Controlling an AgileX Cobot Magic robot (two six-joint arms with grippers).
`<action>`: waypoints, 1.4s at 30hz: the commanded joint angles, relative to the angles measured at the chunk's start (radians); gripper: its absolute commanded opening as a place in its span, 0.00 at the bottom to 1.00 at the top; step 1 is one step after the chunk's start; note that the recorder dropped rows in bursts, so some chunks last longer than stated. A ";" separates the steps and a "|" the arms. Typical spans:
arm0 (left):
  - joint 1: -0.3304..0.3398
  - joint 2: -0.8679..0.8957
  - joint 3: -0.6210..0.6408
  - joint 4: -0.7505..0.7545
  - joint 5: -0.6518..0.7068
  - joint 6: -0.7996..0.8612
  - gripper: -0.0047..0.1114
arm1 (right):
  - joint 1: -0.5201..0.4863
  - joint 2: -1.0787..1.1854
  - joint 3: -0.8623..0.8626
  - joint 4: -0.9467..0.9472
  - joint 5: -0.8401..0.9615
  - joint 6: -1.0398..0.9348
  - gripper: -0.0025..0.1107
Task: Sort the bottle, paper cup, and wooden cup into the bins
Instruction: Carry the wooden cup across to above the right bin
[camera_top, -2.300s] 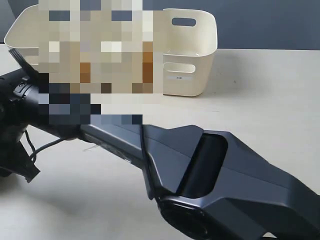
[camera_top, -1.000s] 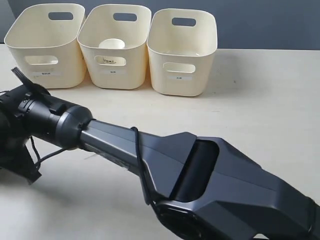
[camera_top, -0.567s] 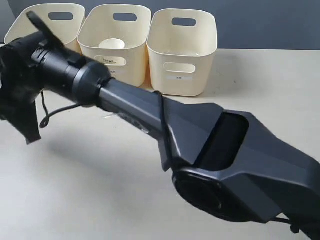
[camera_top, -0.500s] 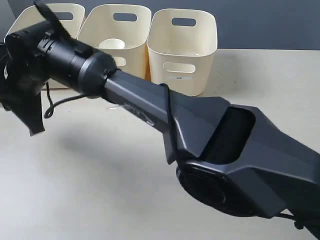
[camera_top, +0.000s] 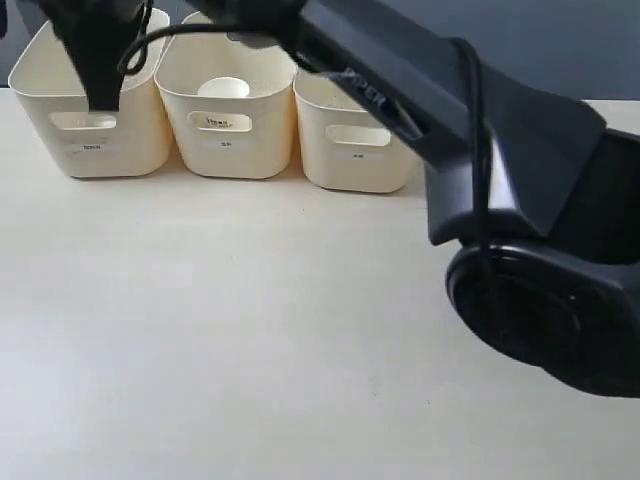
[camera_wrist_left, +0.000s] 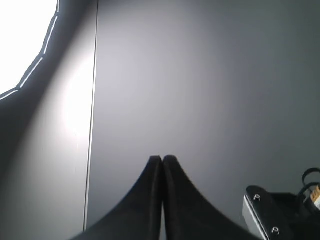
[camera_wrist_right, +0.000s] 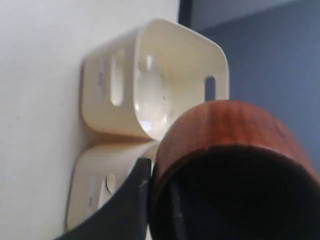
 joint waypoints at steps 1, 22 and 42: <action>-0.006 -0.005 0.000 -0.003 0.003 -0.002 0.04 | -0.009 -0.032 -0.001 -0.304 0.068 0.268 0.02; -0.006 -0.005 0.000 -0.003 0.003 -0.002 0.04 | -0.033 -0.030 -0.001 -0.423 0.189 0.445 0.02; -0.006 -0.005 0.000 0.006 0.010 -0.002 0.04 | -0.102 -0.260 0.330 -0.352 0.189 0.447 0.02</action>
